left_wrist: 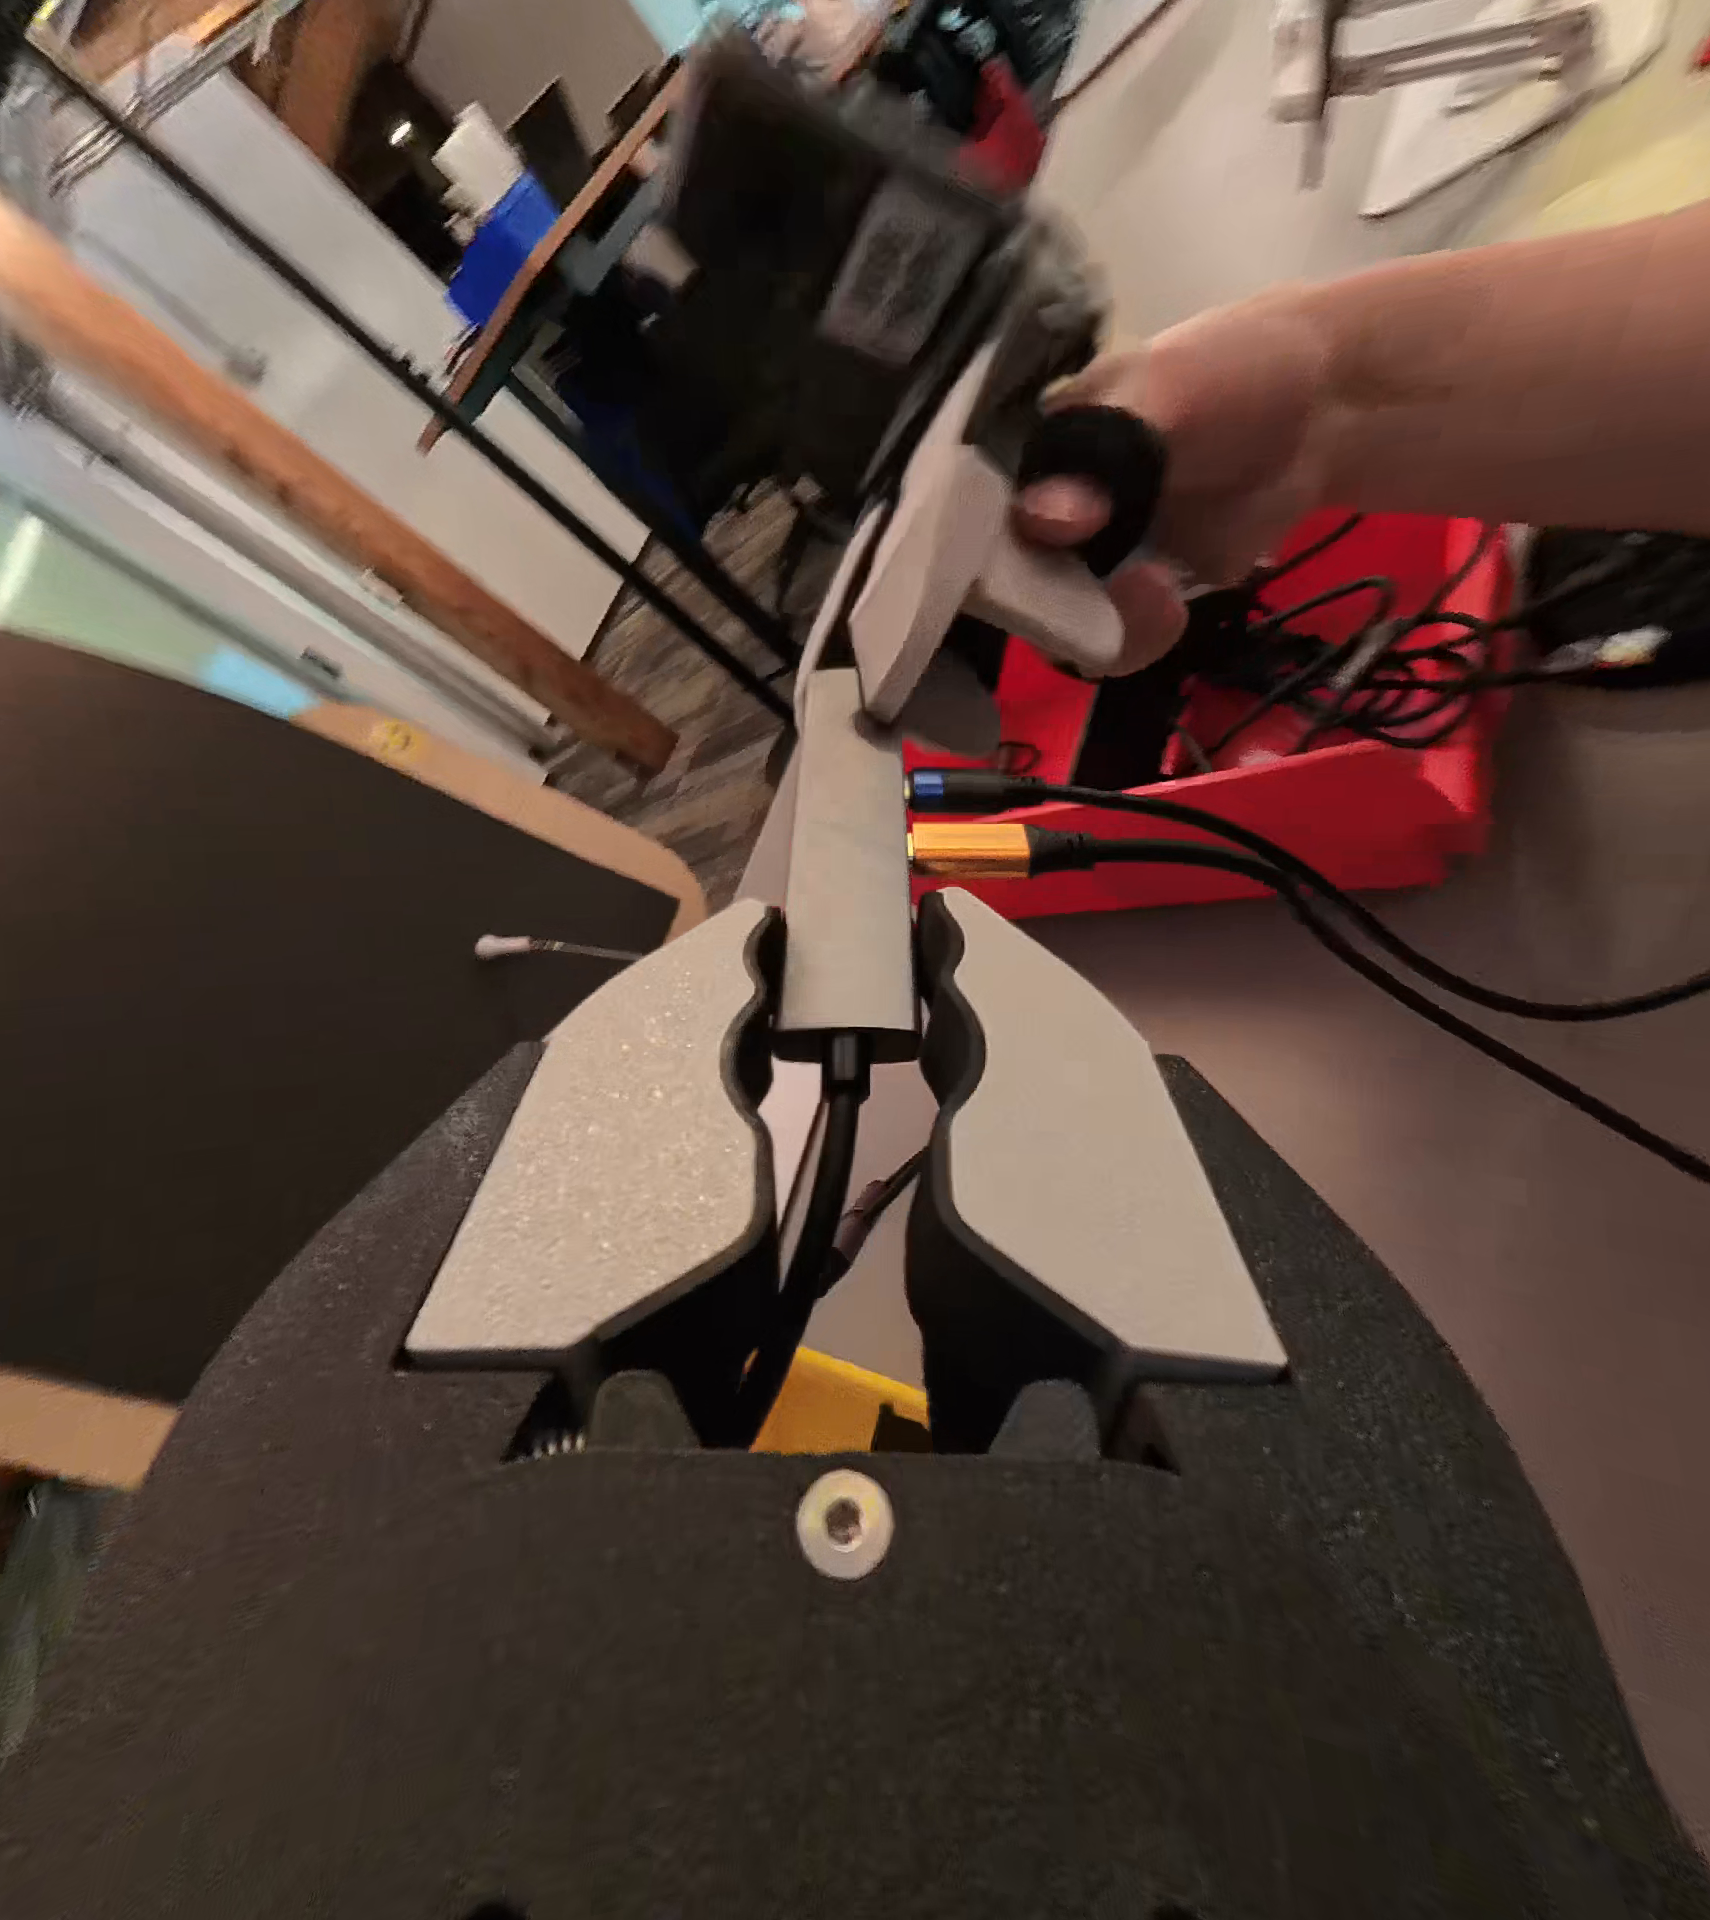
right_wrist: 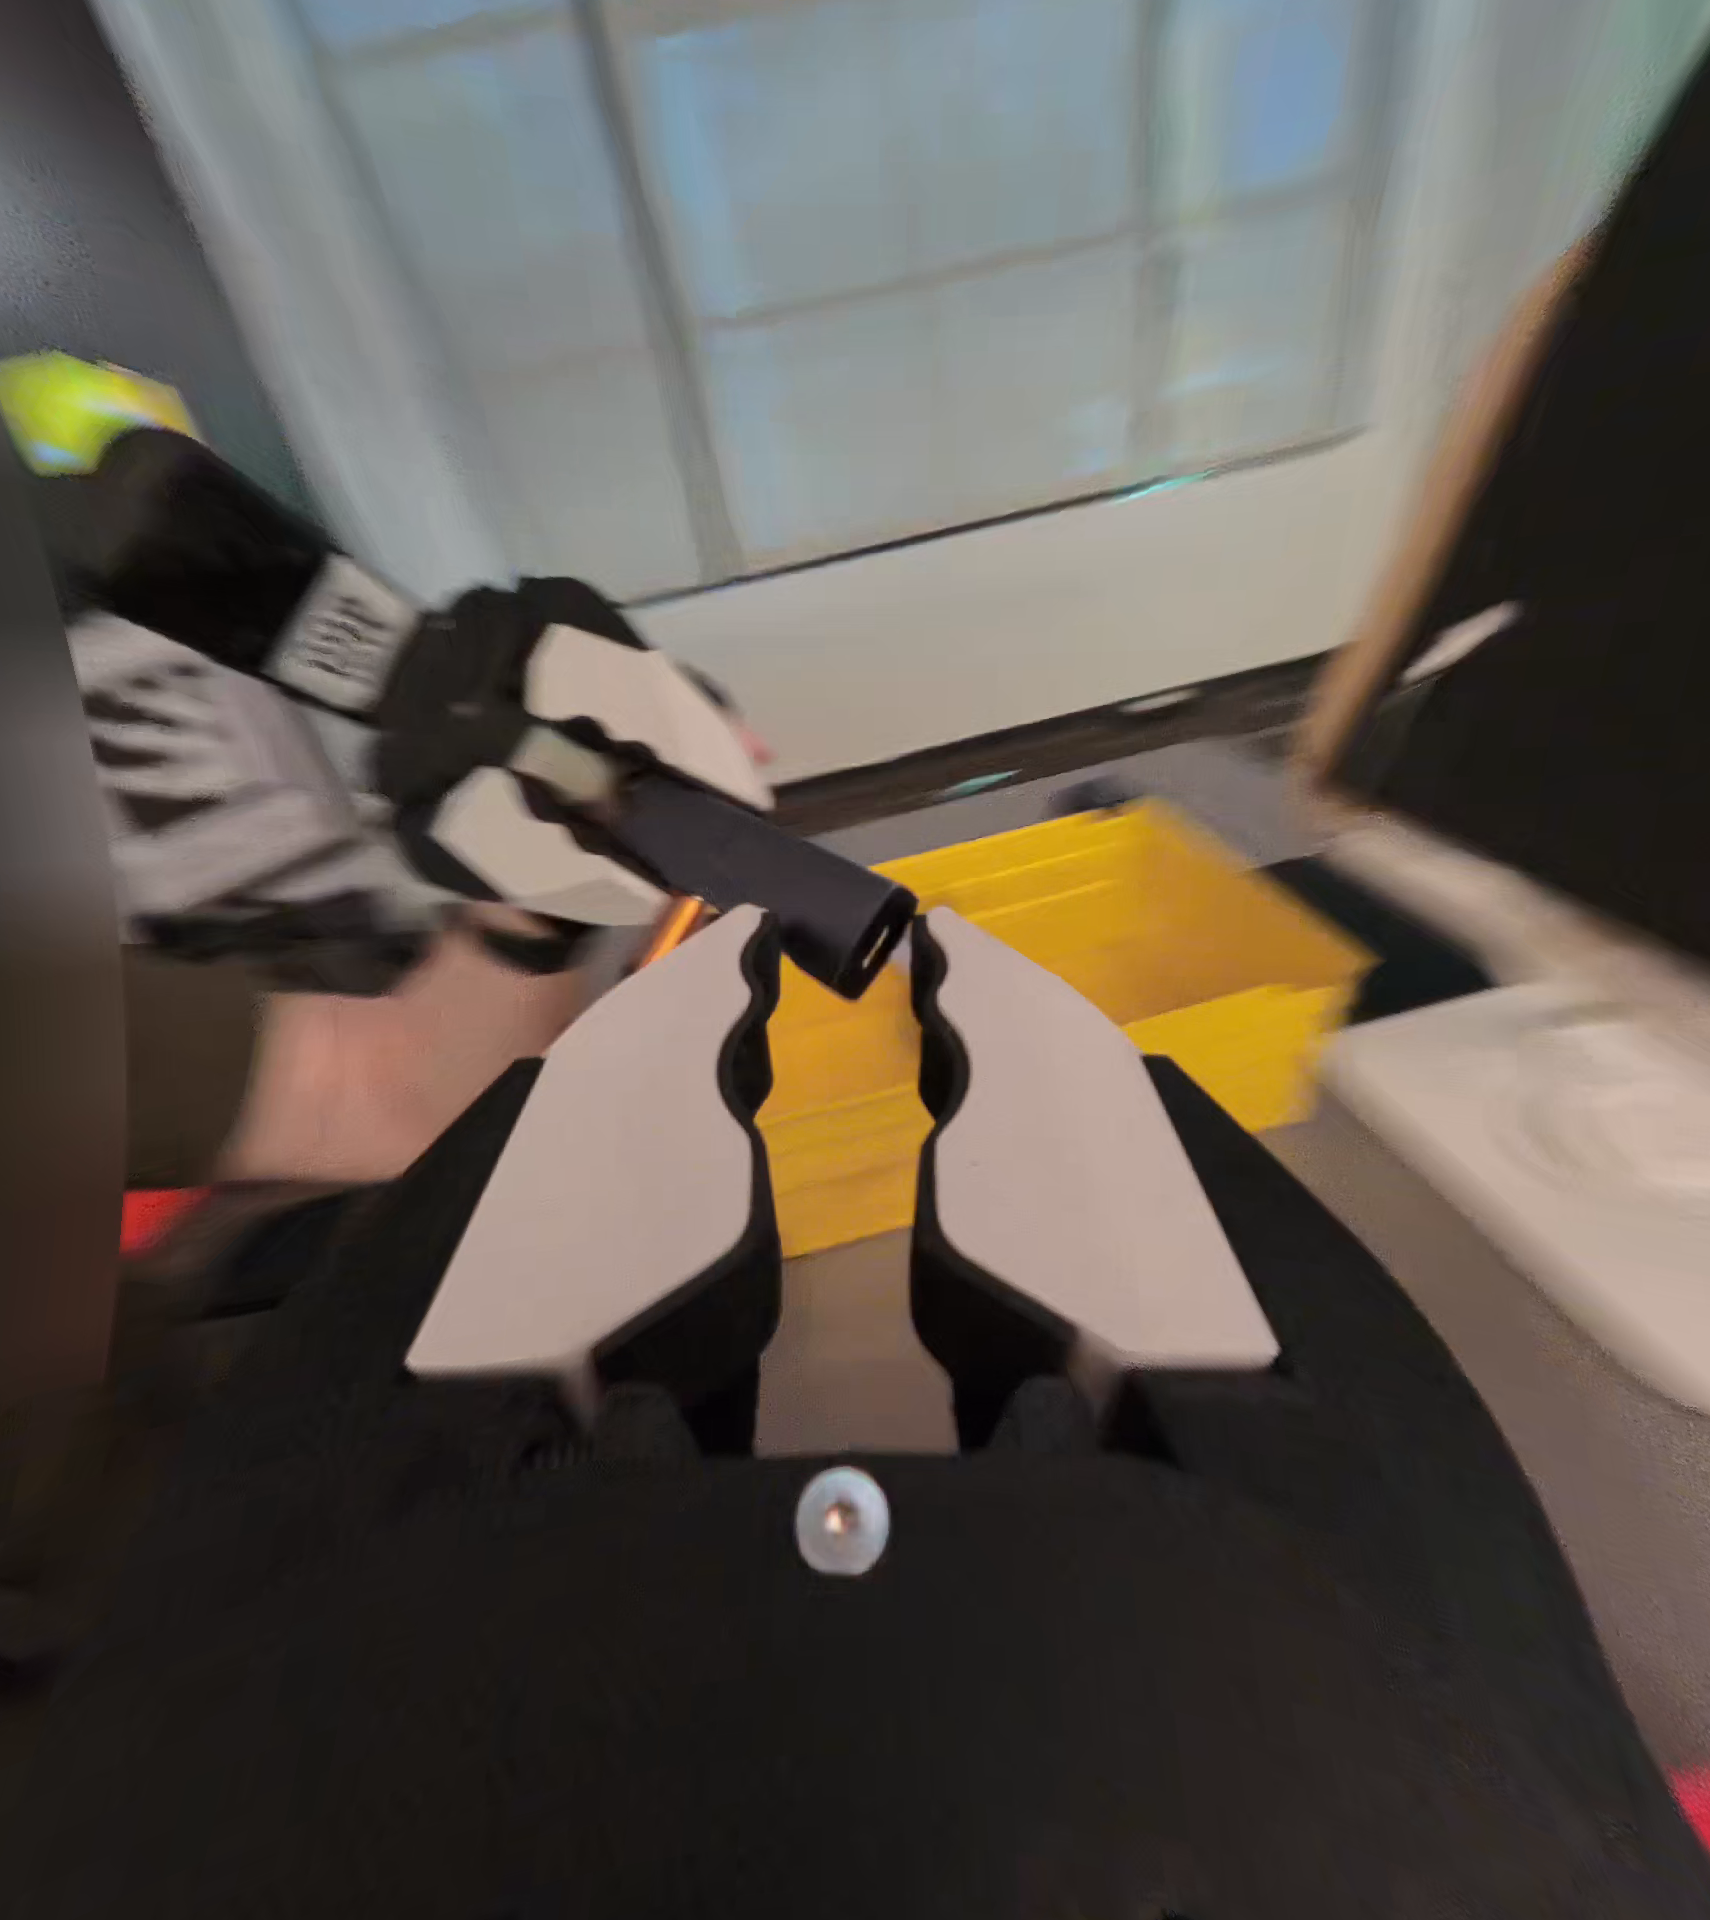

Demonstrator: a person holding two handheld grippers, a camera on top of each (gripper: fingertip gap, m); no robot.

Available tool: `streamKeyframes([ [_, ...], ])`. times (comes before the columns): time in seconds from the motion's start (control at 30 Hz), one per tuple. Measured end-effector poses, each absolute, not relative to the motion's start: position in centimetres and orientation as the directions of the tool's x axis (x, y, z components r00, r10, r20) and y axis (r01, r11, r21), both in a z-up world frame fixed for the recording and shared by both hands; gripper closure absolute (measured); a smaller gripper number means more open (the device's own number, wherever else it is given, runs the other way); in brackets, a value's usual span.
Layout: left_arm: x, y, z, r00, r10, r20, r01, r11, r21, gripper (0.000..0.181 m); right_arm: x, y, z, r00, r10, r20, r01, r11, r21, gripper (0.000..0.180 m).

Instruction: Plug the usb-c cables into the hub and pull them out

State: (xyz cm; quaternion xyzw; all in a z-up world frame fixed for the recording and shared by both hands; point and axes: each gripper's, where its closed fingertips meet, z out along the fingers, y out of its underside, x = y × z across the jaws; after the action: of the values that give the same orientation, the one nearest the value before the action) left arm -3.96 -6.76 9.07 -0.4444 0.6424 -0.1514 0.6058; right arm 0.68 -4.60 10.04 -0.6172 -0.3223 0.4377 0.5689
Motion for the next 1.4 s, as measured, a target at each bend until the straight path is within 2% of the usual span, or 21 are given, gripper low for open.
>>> streamKeyframes([
  [0.1, -4.4, -4.4, 10.1, 0.288, -0.791, -0.54, -0.358, 0.434, -0.827, 0.157, 2.1, -5.0, 13.6, 0.698, 0.676, 0.235, 0.06, 0.272, -0.961, 0.155],
  [0.17, -4.9, -3.1, 10.5, 0.363, -0.798, -0.482, -0.327, 0.375, -0.868, 0.157, 1.8, -6.3, 15.4, 0.776, 0.506, 0.377, 0.168, 0.41, -0.896, 0.154],
  [0.2, -5.0, -2.5, 10.6, 0.391, -0.803, -0.45, -0.309, 0.346, -0.886, 0.157, 1.1, -7.0, 15.9, 0.788, 0.473, 0.393, 0.178, 0.437, -0.882, 0.154],
  [0.3, -5.4, -1.5, 11.0, 0.458, -0.805, -0.376, -0.25, 0.289, -0.924, 0.156, -2.4, -7.9, 14.9, 0.781, 0.549, 0.296, 0.078, 0.384, -0.92, 0.152],
  [0.4, -5.5, -1.2, 11.3, 0.489, -0.797, -0.354, -0.215, 0.283, -0.935, 0.156, -3.5, -5.8, 11.9, 0.809, 0.515, 0.282, 0.142, 0.295, -0.945, 0.146],
  [0.6, -4.8, -1.9, 11.6, 0.525, -0.775, -0.352, -0.179, 0.303, -0.936, 0.157, -2.9, -4.3, 10.3, 0.831, 0.515, 0.21, 0.079, 0.264, -0.961, 0.159],
  [1.07, -3.0, -2.2, 10.6, 0.568, -0.759, -0.318, -0.128, 0.301, -0.945, 0.157, -1.4, -3.1, 9.9, 0.86, 0.472, 0.193, 0.072, 0.262, -0.962, 0.167],
  [1.27, -2.8, -1.4, 10.8, 0.587, -0.704, -0.399, -0.184, 0.363, -0.913, 0.157, -1.3, -2.3, 10.0, 0.853, 0.519, 0.056, -0.079, 0.234, -0.969, 0.167],
  [1.4, -3.2, -1.2, 11.6, 0.594, -0.719, -0.361, -0.15, 0.342, -0.928, 0.157, -1.7, -2.3, 10.8, 0.858, 0.507, 0.075, -0.091, 0.295, -0.951, 0.167],
])
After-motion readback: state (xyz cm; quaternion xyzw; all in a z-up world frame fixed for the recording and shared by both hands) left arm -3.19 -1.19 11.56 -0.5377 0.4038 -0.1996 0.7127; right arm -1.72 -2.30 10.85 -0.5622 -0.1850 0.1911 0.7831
